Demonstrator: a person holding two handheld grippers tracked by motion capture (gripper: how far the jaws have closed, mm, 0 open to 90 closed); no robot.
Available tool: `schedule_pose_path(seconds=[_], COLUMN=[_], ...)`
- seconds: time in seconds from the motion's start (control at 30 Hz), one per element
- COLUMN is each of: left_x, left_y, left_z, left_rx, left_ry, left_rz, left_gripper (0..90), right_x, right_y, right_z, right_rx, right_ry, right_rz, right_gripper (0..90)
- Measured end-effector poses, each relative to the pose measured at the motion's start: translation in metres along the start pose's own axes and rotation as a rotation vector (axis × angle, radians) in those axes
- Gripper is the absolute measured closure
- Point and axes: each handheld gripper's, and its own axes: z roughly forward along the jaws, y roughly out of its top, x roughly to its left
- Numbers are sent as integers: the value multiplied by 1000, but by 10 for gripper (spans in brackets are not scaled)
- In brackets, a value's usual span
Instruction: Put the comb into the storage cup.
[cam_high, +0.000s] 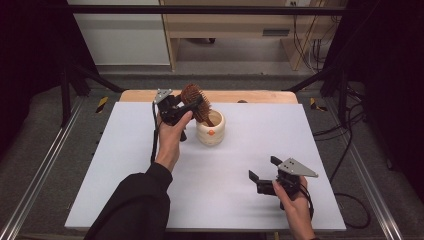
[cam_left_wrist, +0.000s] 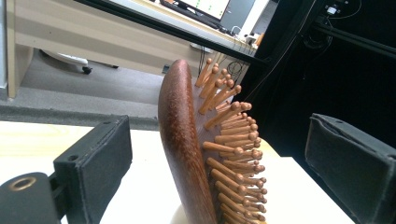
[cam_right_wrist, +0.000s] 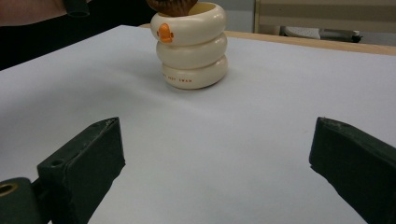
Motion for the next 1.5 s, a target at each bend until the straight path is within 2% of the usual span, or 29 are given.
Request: schedule_pose_path(seconds=[0.27,0.37,0.7,0.93,1.5], left_x=[1,1,-2,-2,-3], left_y=[-1,-1,0,-1,-7], left_z=[-4,-6,-10,-13,-20], left_rx=[-3,-4,-6,-12,-4], left_ry=[-6,-15,-21,12,6], left_rz=[2,-14,1,30,58], left_gripper=[54,53,39,31,28], right_x=[0,0,0,0,1], right_y=[0,0,0,0,0], right_z=[0,0,1,1,1], right_rx=[0,2,4,3,3], right_ry=[-2,-3,-1,-1,-3], right_rz=[-1,-4,-5,-5,-7], right_gripper=[35,35,35,35,35])
